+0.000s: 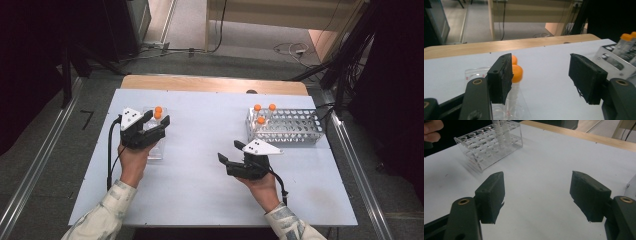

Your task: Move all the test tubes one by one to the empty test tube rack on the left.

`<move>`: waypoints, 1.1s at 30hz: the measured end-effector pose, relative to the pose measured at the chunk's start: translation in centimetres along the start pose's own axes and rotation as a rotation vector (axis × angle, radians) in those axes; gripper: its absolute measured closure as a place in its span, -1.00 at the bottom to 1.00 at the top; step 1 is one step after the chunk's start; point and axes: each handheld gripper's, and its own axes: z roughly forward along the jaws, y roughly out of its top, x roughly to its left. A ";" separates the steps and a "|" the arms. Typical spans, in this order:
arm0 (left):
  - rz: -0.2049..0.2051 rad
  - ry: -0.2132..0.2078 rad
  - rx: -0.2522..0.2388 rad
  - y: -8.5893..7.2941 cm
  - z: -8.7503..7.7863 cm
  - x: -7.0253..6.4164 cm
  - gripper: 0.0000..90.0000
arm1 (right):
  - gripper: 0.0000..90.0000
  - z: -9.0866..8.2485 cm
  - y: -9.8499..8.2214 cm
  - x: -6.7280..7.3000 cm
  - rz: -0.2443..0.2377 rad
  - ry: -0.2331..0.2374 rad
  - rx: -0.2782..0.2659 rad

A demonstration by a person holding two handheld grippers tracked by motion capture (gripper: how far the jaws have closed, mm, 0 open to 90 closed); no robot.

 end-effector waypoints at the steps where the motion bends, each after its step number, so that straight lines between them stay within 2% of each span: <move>1: -0.010 -0.008 -0.002 -0.1 -0.2 -0.2 -0.28 | -0.40 0.0 0.0 0.0 0.003 -0.002 0.001; 3: -0.028 -0.032 -0.002 -0.4 -0.7 -0.6 -0.33 | -0.40 0.0 -0.1 -0.1 0.005 -0.007 0.003; 8: -0.010 -0.049 0.003 -1.0 -1.4 -1.5 -0.40 | -0.40 -0.2 -0.1 -0.6 0.015 -0.022 0.002; 11: -0.003 -0.033 0.011 -1.5 -1.6 -1.8 -0.52 | -0.40 -0.6 -0.2 -1.0 0.020 -0.033 -0.005; 17: -0.005 -0.025 0.023 -2.4 -1.8 -2.0 -0.57 | -0.40 -1.4 -0.3 -2.0 0.035 -0.064 -0.015; 25: 0.031 -0.032 0.027 -3.0 -2.1 -3.0 -0.64 | -0.39 -2.2 -0.4 -3.9 0.061 -0.129 -0.030; 33: 0.044 -0.048 0.024 -3.0 -2.1 -3.5 -0.63 | -0.38 -2.5 -0.6 -5.6 0.082 -0.198 -0.042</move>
